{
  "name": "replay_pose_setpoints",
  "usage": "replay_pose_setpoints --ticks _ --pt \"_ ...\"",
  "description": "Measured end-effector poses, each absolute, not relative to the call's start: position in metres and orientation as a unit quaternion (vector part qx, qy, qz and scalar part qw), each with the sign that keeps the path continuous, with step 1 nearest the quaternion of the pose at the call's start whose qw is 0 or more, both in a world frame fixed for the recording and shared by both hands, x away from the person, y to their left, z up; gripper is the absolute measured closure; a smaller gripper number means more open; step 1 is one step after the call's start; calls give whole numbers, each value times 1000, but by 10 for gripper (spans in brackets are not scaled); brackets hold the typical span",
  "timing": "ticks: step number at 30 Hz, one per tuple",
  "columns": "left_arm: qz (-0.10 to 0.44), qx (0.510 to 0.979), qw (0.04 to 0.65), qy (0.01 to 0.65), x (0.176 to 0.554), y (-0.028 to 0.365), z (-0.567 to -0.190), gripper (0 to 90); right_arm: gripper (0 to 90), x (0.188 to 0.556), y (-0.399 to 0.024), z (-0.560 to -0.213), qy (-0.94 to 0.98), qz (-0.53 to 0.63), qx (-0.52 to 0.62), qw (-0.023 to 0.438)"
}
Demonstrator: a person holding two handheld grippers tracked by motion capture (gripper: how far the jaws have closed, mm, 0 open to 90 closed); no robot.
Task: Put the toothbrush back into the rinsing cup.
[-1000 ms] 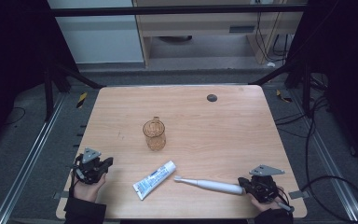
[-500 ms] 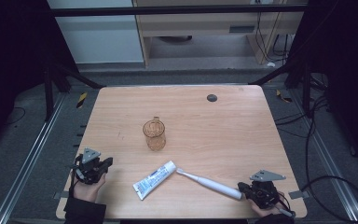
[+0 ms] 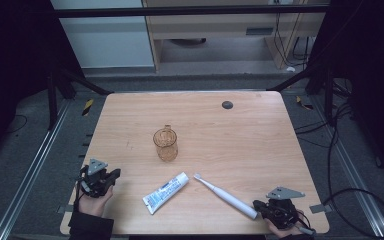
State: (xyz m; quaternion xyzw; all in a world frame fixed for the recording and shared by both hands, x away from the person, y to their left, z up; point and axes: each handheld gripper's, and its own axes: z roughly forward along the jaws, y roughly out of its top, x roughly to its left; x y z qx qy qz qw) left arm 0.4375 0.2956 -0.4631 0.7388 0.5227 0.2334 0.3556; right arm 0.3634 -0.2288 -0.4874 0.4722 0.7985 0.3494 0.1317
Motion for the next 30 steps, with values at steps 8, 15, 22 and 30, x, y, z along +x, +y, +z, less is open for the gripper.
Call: replay_pose_setpoints --ticks 8,15,22,30 --pt "233 739 355 523 438 296 -463 895 869 363 -223 -488 802 351 466 126" --pt "232 740 355 522 438 296 -464 895 857 365 -222 -488 802 350 467 125" --pt "230 740 356 522 440 297 -465 895 787 377 -219 -473 797 356 463 151" --pt "232 742 354 519 442 296 -465 895 627 394 -207 -449 791 378 451 169"
